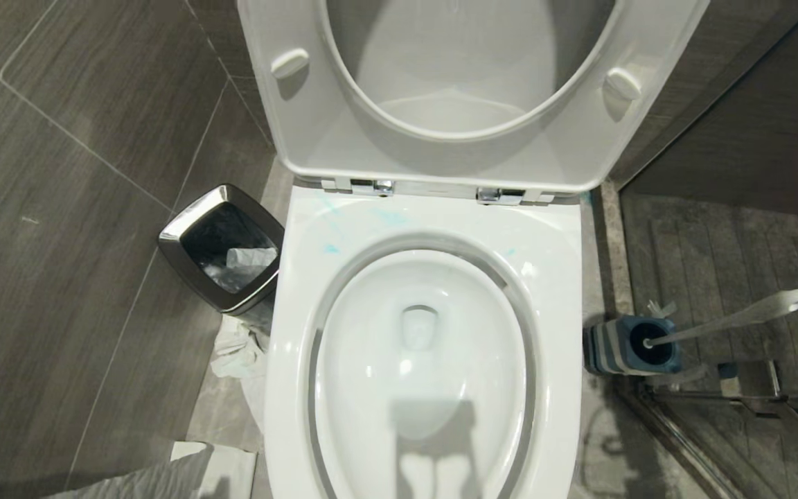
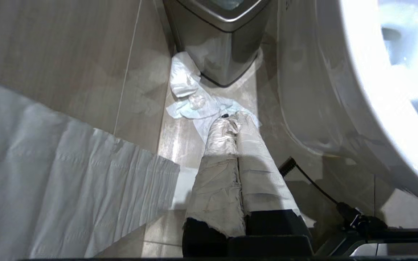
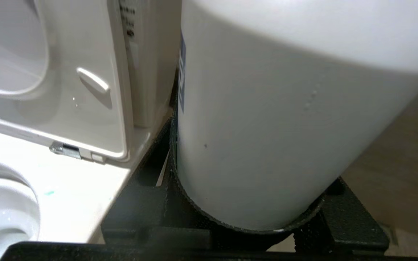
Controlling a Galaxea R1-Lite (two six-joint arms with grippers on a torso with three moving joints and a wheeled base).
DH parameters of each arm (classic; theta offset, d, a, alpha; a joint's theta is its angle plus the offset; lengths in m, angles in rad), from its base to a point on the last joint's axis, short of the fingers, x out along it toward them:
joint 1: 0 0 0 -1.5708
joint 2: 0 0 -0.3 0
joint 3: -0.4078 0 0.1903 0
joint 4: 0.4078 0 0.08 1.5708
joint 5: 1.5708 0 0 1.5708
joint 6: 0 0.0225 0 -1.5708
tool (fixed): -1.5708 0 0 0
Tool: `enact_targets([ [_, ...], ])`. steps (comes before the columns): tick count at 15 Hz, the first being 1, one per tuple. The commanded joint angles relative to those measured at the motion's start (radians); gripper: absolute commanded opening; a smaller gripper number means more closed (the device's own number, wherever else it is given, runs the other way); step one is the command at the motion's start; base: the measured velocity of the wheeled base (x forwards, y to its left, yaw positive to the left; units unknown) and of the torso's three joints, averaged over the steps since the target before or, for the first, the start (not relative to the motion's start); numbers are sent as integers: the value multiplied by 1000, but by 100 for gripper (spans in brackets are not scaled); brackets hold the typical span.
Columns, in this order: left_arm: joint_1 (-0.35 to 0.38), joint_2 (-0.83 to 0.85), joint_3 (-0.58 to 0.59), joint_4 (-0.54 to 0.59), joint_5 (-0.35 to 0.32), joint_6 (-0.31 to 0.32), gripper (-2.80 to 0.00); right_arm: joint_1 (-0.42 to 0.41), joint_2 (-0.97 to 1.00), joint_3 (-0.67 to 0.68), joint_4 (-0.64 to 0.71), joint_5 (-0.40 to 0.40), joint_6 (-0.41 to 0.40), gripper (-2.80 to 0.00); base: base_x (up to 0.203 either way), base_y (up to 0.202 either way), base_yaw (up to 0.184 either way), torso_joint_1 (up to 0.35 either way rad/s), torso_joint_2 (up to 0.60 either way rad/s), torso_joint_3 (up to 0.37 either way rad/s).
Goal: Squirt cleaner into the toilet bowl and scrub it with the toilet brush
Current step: Pour in the cleaning agent
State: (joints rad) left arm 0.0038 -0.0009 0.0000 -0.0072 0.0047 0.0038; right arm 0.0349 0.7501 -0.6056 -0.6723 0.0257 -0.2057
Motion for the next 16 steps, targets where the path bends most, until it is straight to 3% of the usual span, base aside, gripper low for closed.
enact_targets([
  [1, 1, 1, 6, 0, 1, 1, -280, 1, 14, -5, -3, 0, 0, -280, 0, 0, 0, 10, -2, 210],
  [16, 1, 1, 6, 0, 1, -11, -280, 1, 65, -4, -3, 19, 5, -280, 0, 0, 0, 1, 1, 196],
])
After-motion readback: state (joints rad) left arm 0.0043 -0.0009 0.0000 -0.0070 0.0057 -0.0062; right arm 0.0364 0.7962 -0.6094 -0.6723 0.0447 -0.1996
